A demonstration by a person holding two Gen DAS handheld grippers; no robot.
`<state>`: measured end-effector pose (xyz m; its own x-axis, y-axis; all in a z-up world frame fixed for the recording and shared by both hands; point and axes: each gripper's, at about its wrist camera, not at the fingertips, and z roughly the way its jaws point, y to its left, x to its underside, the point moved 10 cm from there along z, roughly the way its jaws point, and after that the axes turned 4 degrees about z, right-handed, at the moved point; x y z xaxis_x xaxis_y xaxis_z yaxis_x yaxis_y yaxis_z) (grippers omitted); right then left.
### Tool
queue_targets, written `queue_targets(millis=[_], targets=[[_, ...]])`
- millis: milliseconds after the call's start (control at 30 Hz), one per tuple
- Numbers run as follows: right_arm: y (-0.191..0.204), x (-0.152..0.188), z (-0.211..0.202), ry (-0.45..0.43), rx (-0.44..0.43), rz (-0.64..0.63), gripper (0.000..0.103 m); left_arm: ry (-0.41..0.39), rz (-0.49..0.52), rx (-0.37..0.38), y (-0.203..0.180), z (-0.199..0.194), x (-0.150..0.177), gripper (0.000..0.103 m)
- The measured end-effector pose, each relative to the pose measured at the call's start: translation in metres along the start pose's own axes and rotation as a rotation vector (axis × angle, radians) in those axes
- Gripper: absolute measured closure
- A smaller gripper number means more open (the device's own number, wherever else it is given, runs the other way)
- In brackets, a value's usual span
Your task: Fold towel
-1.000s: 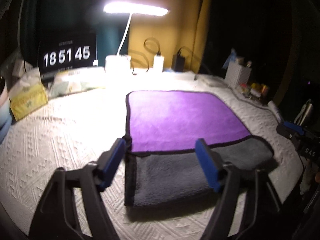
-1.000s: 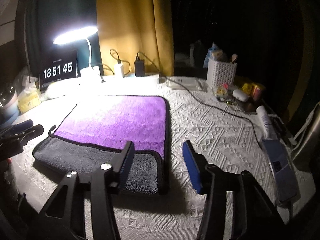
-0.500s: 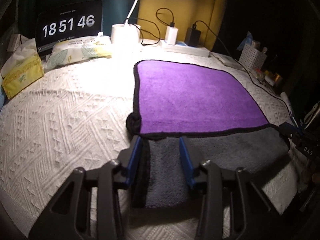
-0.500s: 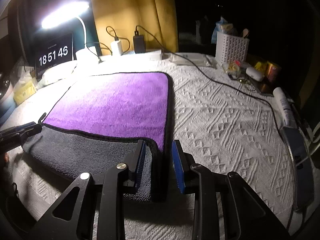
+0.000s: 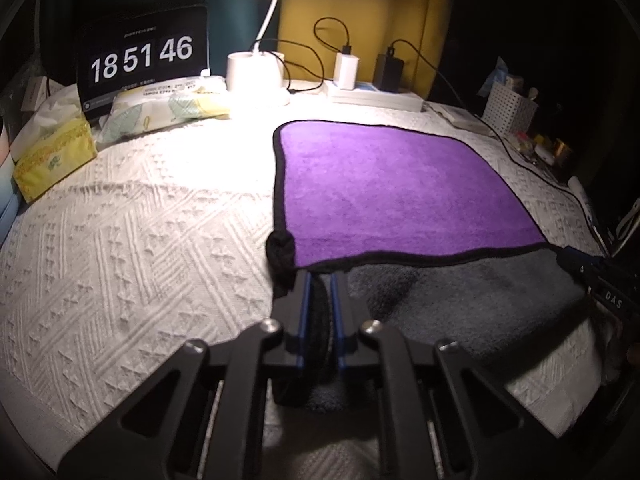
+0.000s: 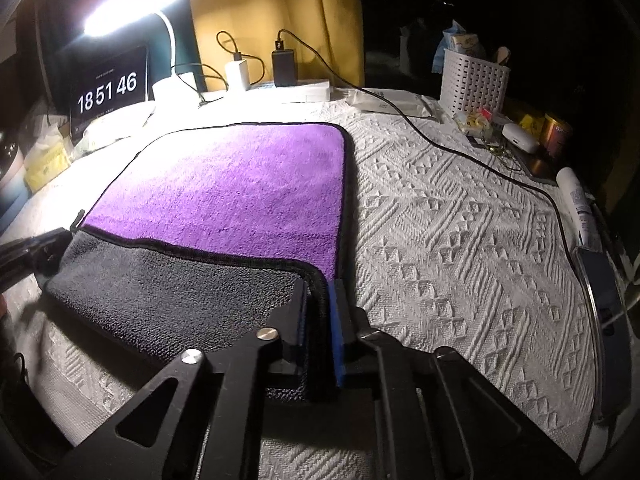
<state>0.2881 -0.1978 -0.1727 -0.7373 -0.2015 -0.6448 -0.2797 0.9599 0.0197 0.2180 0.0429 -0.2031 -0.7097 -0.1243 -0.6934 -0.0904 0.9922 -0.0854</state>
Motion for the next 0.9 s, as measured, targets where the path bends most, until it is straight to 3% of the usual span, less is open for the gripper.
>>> queue_targets(millis=[900], targets=[[0.013,-0.052,-0.043,-0.177,0.023,-0.05,0.097,-0.152,0.022,0.017,-0.002,-0.033,-0.05,0.094]])
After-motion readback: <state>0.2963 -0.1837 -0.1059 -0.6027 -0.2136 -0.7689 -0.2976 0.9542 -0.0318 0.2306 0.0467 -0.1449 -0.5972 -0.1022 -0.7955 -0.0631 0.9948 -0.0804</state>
